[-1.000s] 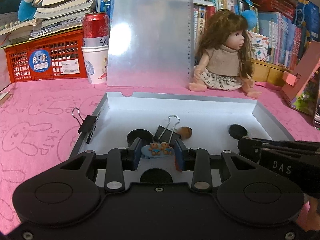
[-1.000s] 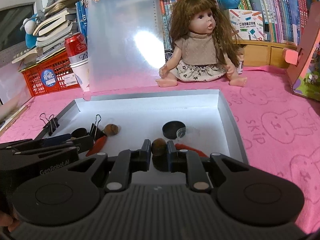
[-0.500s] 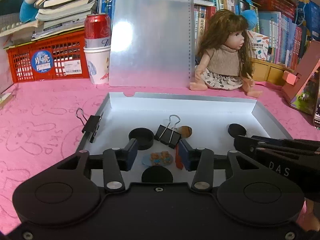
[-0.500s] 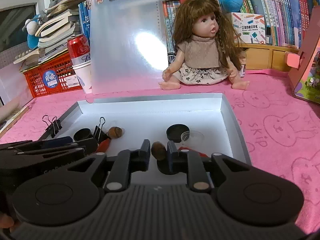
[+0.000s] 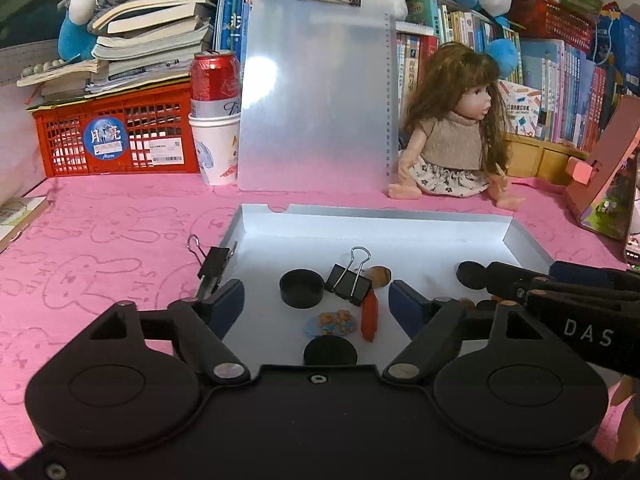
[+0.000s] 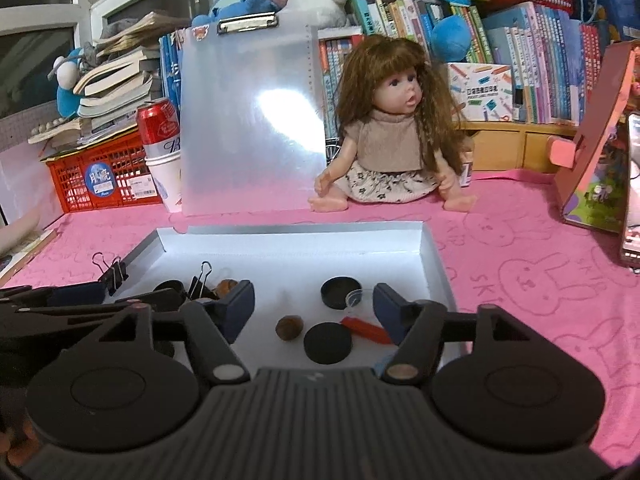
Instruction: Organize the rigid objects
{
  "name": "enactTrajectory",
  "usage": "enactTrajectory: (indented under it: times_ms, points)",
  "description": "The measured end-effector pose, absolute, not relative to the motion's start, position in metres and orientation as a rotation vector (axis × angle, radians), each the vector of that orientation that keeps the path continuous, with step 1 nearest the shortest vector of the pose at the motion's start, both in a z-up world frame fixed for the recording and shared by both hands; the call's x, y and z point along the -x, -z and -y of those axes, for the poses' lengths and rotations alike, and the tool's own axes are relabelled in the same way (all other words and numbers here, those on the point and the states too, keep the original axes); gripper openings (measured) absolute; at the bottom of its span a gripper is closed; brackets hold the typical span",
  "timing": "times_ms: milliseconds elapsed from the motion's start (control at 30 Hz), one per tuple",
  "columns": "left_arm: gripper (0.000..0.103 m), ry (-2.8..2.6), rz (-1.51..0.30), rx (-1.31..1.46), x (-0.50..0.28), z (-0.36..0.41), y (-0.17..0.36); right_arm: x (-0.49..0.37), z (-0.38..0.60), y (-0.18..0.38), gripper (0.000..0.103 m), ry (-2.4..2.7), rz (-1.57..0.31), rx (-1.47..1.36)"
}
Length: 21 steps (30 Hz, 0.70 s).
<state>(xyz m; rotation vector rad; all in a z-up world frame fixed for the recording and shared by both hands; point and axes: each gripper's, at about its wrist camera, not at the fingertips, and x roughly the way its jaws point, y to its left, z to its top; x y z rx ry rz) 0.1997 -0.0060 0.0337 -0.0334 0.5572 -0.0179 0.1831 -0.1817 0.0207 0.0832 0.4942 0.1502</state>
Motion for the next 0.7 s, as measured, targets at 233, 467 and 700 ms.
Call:
enactTrajectory:
  times_ms: [233, 467, 700]
  points:
    - [0.083, 0.013, -0.549, 0.018, -0.183, 0.005, -0.044, -0.171, 0.185, -0.030, 0.086, -0.134, -0.482, -0.079]
    - [0.084, 0.024, -0.539, 0.007, -0.163, 0.004, -0.052, -0.158, 0.186, -0.035, 0.088, -0.124, -0.472, -0.088]
    - [0.085, 0.030, -0.542, 0.005, -0.142, 0.001, -0.055, -0.139, 0.191, -0.037, 0.092, -0.108, -0.446, -0.099]
